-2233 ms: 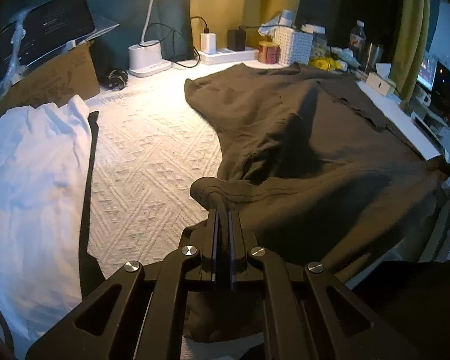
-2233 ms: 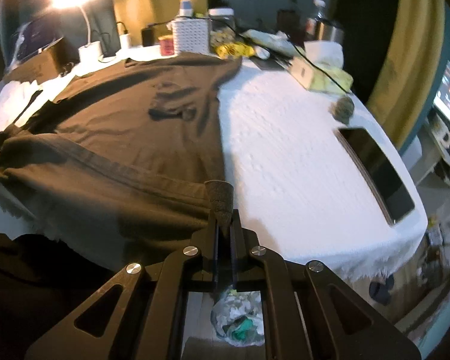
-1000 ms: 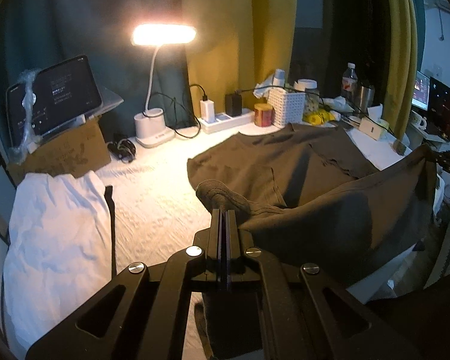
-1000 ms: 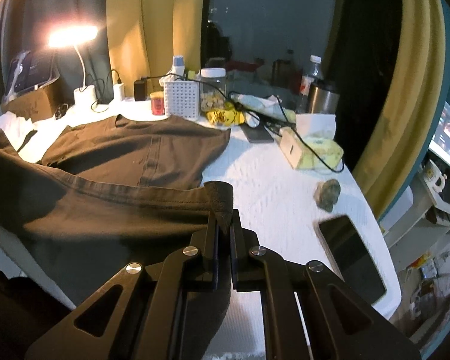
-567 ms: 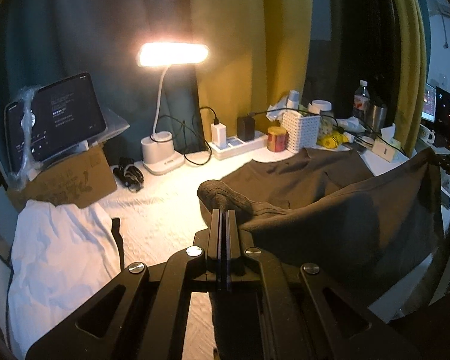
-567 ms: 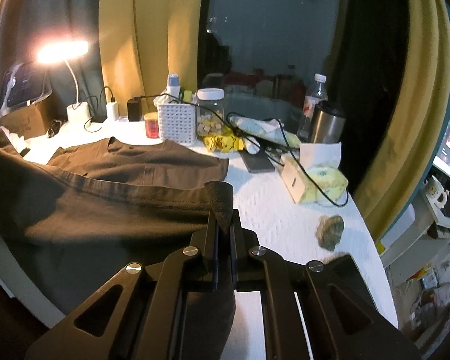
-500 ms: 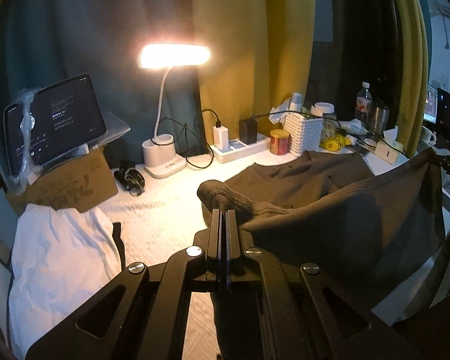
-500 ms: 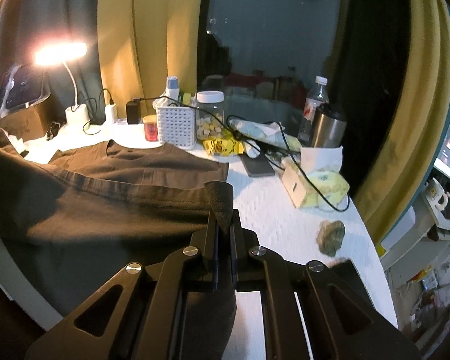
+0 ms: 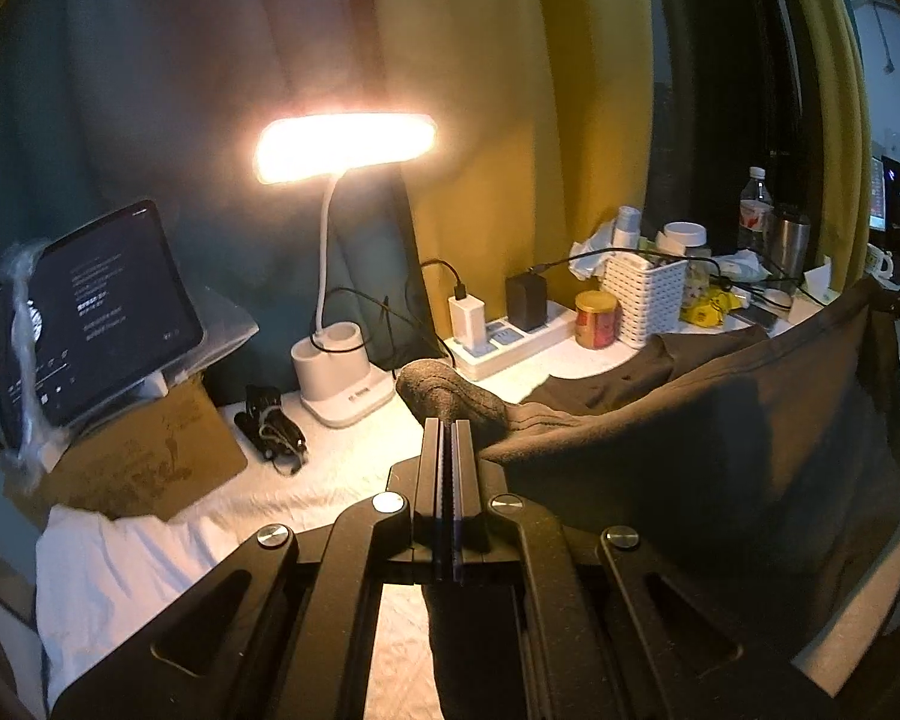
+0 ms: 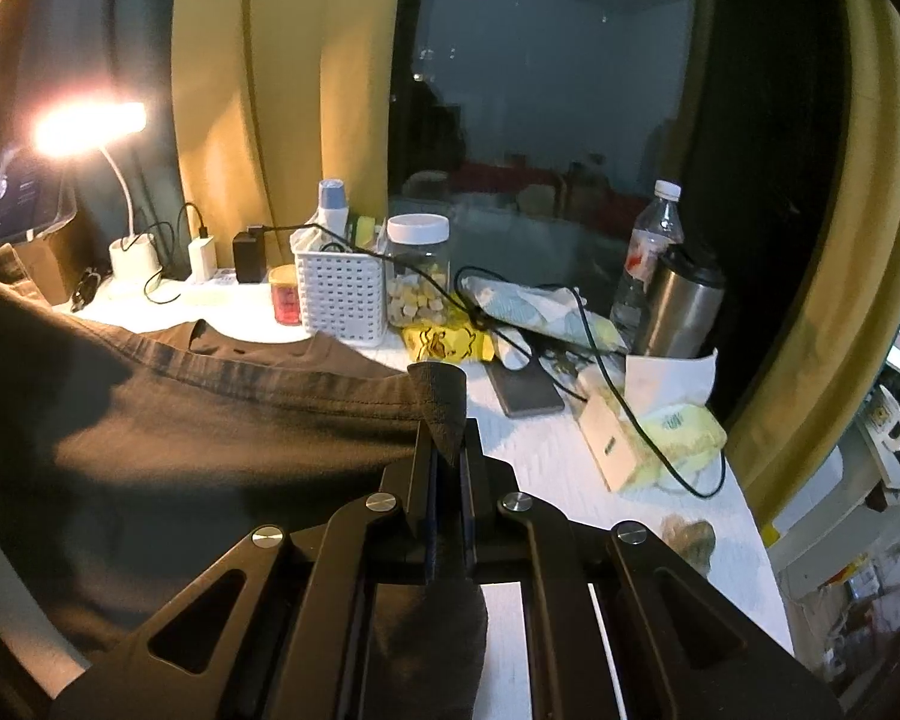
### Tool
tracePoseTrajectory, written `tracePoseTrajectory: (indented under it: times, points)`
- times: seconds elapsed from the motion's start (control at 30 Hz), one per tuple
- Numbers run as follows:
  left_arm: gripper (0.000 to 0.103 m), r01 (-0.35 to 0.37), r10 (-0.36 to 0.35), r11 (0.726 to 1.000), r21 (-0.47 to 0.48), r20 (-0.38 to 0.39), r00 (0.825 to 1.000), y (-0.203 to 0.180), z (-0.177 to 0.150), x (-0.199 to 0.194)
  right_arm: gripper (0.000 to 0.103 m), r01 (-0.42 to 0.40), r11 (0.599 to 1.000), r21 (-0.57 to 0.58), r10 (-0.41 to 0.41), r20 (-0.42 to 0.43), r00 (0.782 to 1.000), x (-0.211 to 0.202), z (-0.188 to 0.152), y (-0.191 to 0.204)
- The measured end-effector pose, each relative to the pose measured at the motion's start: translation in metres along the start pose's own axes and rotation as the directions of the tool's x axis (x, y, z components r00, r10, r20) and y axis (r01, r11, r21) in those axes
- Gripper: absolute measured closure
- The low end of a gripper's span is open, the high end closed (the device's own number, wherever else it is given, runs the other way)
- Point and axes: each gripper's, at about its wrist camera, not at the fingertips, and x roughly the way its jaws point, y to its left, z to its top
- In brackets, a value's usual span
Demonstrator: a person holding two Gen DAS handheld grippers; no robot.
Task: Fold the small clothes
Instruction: 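Lift the gripped hem with both grippers and carry it over the sweatshirt body, then lay the hem down on the body and open both grippers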
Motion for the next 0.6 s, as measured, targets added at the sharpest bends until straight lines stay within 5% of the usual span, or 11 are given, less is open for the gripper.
tracePoseTrajectory:
  times: [0.6]
  points:
    - [0.103,-0.02,0.02,1.0,-0.002,-0.027,0.999,0.018,0.016,0.078,0.096,0.002,0.999,-0.033,-0.002,-0.001,1.0,0.091,0.048,0.001]
